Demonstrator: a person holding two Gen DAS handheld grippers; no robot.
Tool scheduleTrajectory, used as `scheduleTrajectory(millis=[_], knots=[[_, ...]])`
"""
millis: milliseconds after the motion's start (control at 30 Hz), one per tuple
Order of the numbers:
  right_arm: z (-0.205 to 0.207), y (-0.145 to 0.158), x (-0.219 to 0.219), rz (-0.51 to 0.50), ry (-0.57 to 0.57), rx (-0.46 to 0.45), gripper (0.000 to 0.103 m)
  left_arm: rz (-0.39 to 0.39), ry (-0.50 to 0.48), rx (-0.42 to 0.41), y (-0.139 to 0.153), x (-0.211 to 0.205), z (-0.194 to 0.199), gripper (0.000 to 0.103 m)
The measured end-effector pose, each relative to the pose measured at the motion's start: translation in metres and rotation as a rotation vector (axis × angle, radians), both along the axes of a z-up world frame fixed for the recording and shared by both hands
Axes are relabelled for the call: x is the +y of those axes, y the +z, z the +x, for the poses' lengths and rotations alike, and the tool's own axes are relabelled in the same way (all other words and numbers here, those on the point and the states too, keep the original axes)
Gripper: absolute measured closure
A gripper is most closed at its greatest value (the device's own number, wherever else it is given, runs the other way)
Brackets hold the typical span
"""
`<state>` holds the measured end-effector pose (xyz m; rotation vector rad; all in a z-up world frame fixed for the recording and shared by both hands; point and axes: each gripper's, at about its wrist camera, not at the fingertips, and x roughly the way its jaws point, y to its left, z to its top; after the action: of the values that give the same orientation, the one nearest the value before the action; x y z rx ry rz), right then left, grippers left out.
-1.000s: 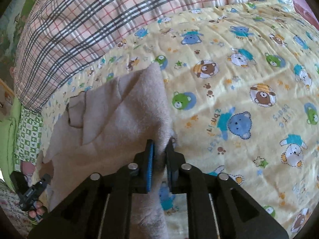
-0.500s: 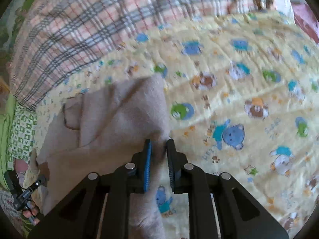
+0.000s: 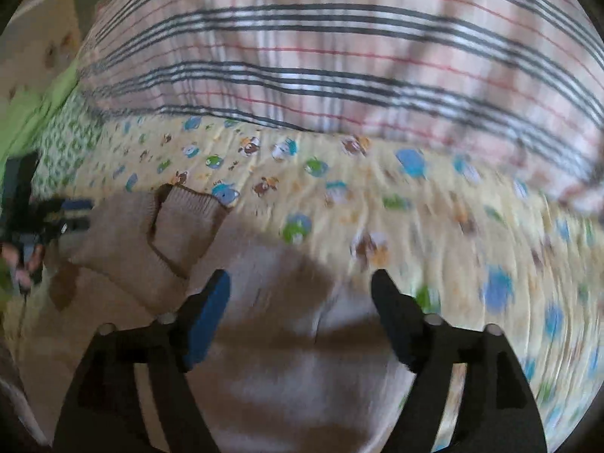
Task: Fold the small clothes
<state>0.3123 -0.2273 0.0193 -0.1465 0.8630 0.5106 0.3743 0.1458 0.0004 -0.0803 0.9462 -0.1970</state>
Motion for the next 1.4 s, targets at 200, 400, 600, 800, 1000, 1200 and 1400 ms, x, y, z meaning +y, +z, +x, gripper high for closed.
scheduleTrajectory(millis=[200,400,600,800,1000,1200,1400], knots=[[0.020,-0.044,0.015,-0.189,0.097,0.110,0.051,0.025,-0.071,0.083,-0.034,0.000,0.030,0.061],[0.006,-0.015,-0.013,-0.107,-0.038,0.043,0.096,0.086,-0.074,-0.016,-0.012,-0.015,0.011,0.094],[0.022,-0.038,-0.022,-0.111,-0.163,0.099,0.096,0.153,0.099,0.012,-0.024,-0.003,0.030,0.095],[0.013,-0.024,-0.033,-0.011,-0.257,0.098,0.075,0.069,0.159,0.005,-0.006,0.009,0.018,0.077],[-0.036,0.005,-0.030,0.137,-0.237,0.096,0.071,-0.031,0.272,-0.051,0.026,0.025,-0.044,0.060],[-0.099,-0.009,0.006,0.261,-0.161,0.186,0.059,-0.143,0.394,-0.083,0.028,0.039,-0.130,0.052],[-0.145,-0.027,0.037,0.325,-0.129,0.275,0.055,-0.224,0.580,-0.100,0.018,0.079,-0.195,0.045]])
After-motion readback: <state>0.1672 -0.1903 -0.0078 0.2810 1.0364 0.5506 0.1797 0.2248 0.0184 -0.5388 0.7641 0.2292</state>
